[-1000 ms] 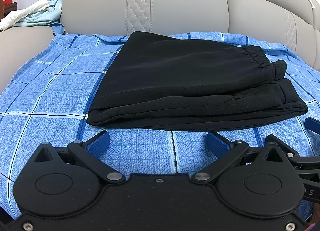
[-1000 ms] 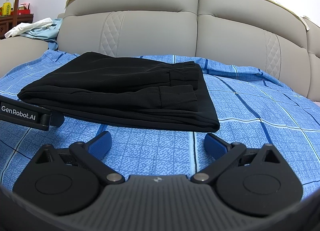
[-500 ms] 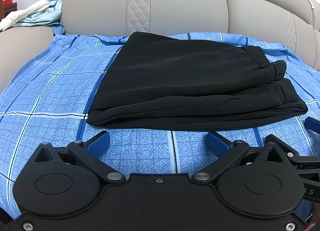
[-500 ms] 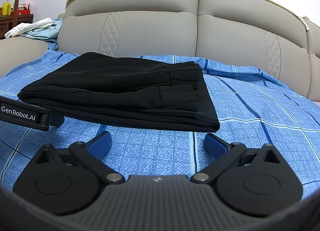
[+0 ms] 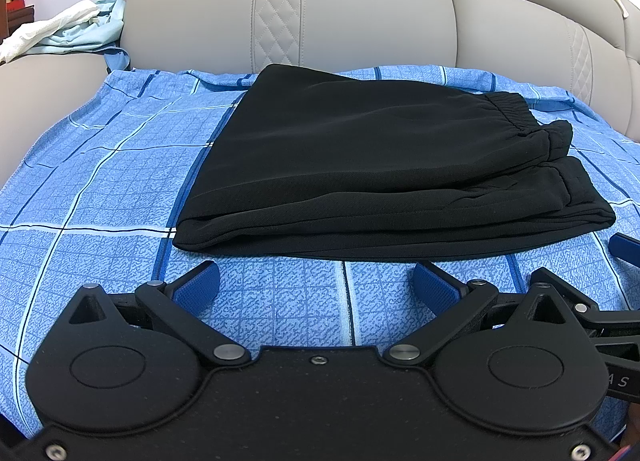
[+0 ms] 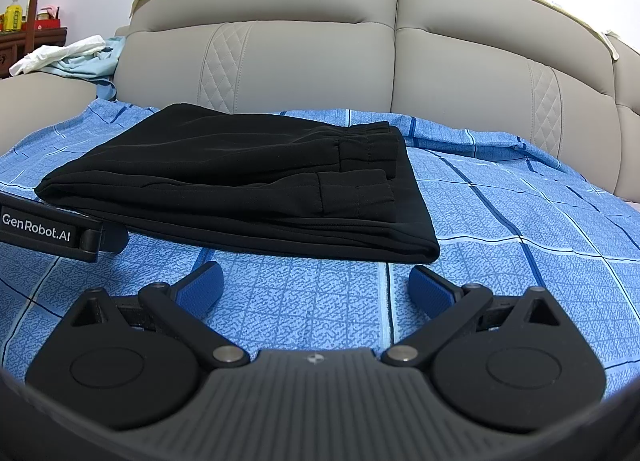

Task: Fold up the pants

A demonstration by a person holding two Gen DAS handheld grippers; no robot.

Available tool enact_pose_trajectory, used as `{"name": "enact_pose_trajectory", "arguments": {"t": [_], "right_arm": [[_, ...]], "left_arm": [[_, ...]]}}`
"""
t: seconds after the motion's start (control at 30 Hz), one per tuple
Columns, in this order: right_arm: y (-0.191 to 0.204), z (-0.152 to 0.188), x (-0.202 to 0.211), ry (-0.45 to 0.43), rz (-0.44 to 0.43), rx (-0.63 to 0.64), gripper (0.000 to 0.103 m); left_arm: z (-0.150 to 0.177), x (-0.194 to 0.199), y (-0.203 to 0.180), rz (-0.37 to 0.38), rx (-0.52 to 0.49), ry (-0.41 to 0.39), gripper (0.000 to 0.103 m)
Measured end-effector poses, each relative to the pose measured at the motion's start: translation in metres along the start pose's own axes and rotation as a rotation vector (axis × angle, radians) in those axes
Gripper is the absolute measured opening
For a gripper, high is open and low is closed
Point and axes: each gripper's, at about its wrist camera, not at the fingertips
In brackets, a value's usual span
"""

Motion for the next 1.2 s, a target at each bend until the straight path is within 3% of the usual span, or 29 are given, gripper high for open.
{"name": "enact_pose_trajectory", "arguments": {"t": [1.2], "right_arm": [[0.0000,0.0004,0.0001,-0.001,0.000,0.001,0.103]], "left_arm": [[-0.0017,0.0008,-0.0003,0.004,-0.005,-0.003,0.103]]}}
Point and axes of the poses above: each gripper's, at about its wrist camera, not at the fingertips, and x roughly against the way its jaws point, y to its left, z to its underside, and after that the axes turned 6 degrees about -z, right-handed
